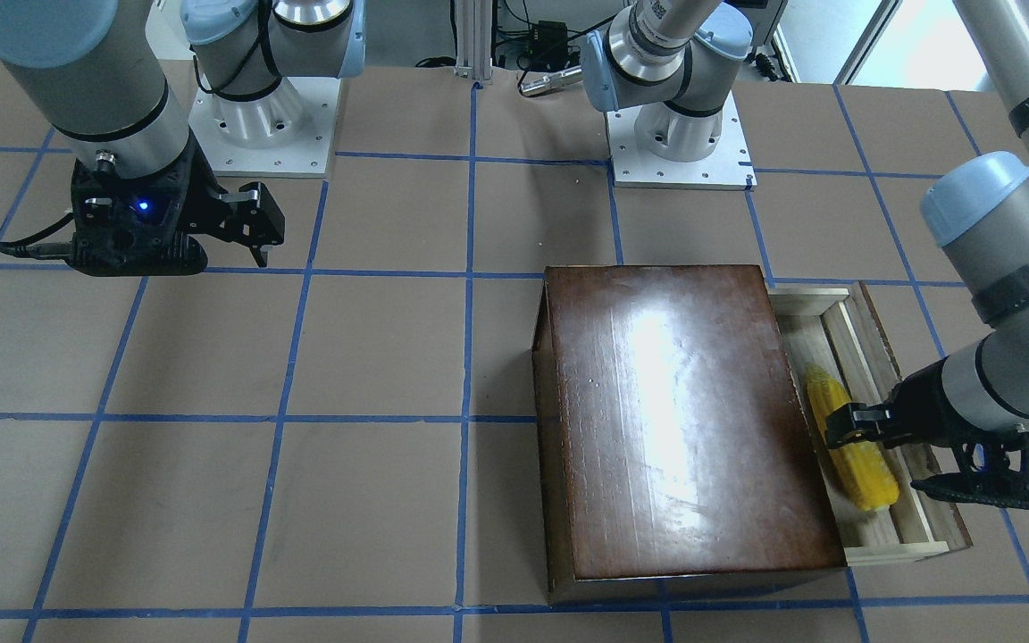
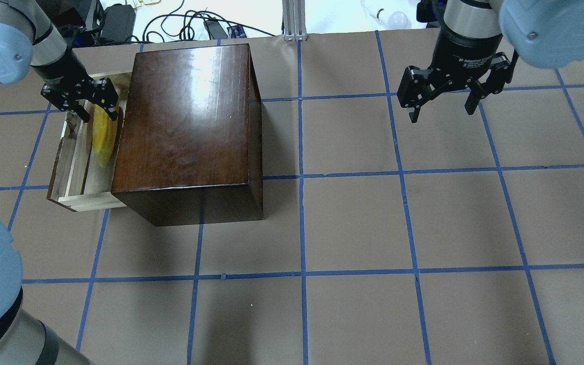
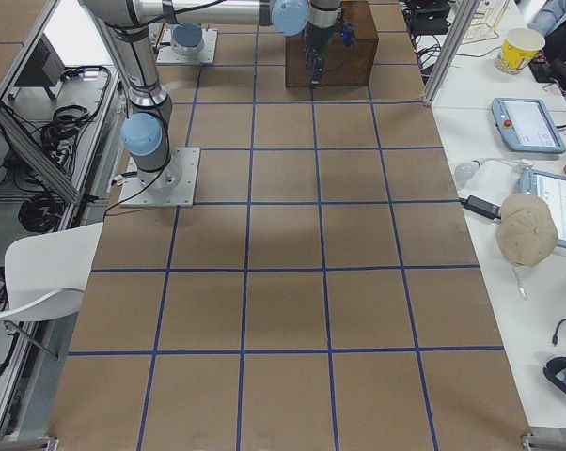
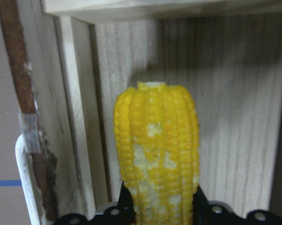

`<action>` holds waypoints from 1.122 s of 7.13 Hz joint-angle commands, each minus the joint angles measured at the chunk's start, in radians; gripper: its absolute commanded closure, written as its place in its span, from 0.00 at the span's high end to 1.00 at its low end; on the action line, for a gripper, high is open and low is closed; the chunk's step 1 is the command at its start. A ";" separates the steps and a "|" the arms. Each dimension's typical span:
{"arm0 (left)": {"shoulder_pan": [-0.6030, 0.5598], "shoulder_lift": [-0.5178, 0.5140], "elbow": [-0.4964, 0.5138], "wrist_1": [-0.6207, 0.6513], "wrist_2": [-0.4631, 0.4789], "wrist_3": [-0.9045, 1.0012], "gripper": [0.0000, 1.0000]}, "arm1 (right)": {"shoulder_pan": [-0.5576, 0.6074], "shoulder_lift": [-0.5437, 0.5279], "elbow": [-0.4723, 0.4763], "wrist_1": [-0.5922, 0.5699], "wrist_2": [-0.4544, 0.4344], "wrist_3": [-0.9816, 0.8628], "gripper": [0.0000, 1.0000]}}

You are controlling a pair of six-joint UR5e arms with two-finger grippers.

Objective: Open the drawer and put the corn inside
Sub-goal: 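Lower the corn into the drawer and open the left gripper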

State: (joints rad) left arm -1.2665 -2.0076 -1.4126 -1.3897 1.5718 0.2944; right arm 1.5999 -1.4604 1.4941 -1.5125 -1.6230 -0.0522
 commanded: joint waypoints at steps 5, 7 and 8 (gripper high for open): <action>-0.017 0.113 0.107 -0.139 -0.016 -0.158 1.00 | 0.000 0.000 0.000 0.000 0.000 0.000 1.00; -0.121 0.170 0.107 -0.183 -0.004 -0.233 1.00 | 0.000 0.000 0.000 0.000 0.000 0.000 1.00; -0.176 0.182 0.098 -0.202 -0.015 -0.236 1.00 | 0.000 0.000 0.000 0.000 0.000 0.000 1.00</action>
State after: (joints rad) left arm -1.3781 -1.8457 -1.3085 -1.5688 1.5617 0.0800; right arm 1.5999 -1.4603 1.4941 -1.5125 -1.6229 -0.0522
